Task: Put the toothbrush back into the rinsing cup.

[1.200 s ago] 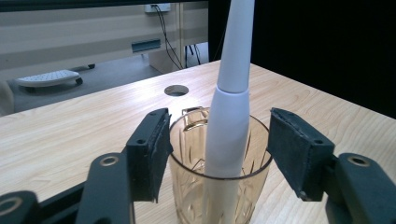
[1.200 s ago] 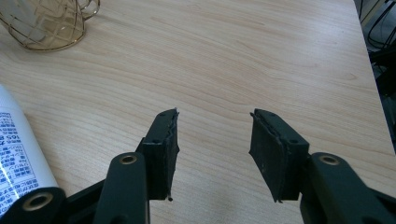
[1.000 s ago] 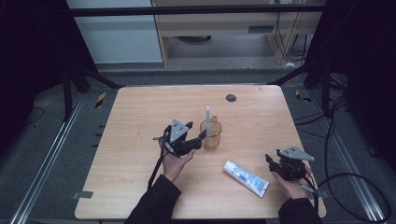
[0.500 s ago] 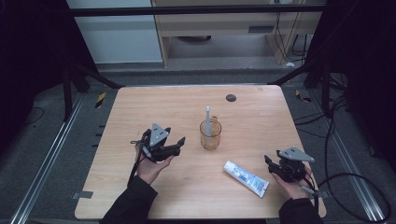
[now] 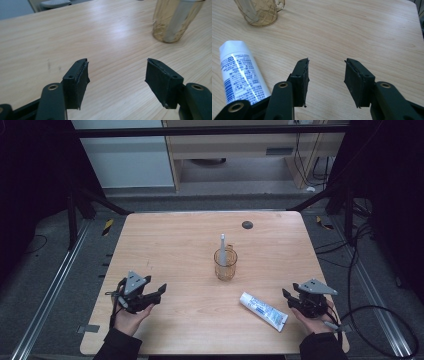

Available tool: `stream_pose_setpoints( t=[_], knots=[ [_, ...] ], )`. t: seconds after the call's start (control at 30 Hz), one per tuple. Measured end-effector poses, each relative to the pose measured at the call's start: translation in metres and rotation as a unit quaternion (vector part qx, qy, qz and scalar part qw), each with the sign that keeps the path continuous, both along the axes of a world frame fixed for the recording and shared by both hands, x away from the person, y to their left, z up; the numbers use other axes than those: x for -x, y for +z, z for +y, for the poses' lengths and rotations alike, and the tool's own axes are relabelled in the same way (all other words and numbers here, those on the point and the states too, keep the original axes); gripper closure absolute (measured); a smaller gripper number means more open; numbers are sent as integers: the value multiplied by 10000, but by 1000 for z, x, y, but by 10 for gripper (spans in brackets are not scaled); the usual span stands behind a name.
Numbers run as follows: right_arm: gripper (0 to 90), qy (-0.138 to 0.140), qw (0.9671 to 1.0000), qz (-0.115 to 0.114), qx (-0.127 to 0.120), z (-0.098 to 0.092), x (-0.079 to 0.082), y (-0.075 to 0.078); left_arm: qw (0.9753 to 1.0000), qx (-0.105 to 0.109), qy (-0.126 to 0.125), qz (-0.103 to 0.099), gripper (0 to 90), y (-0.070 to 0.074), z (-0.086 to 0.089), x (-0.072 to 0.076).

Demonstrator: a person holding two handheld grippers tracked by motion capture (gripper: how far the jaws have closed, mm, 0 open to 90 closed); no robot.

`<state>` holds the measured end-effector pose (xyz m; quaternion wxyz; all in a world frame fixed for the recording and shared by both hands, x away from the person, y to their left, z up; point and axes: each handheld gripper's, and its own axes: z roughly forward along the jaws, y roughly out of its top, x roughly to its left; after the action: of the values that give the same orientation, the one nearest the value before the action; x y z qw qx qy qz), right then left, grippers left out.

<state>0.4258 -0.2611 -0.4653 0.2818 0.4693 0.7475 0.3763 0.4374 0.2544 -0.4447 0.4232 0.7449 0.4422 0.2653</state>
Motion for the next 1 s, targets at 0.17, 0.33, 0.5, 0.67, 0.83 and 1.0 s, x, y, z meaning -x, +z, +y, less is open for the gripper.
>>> stream_pose_setpoints(
  t=[0.17,0.33,0.5,0.67,0.83,1.0],
  knots=[
    [587,131,9999,107,3,5,3,1,9995,1,284,162,356,-13,18,7],
    [665,242,9993,279,75,6,6,-3,9986,-129,464,231,380,-20,27,9],
    [749,299,9977,592,126,6,7,-10,9979,-169,537,305,383,-24,31,9],
    [811,426,9954,830,214,7,8,-15,9970,-212,653,359,396,-28,37,6],
    [844,529,9934,996,232,9,9,-18,9965,-222,703,399,400,-30,42,4],
    [861,581,9917,1121,252,10,10,-20,9961,-242,755,389,403,-30,44,3]
  ],
)
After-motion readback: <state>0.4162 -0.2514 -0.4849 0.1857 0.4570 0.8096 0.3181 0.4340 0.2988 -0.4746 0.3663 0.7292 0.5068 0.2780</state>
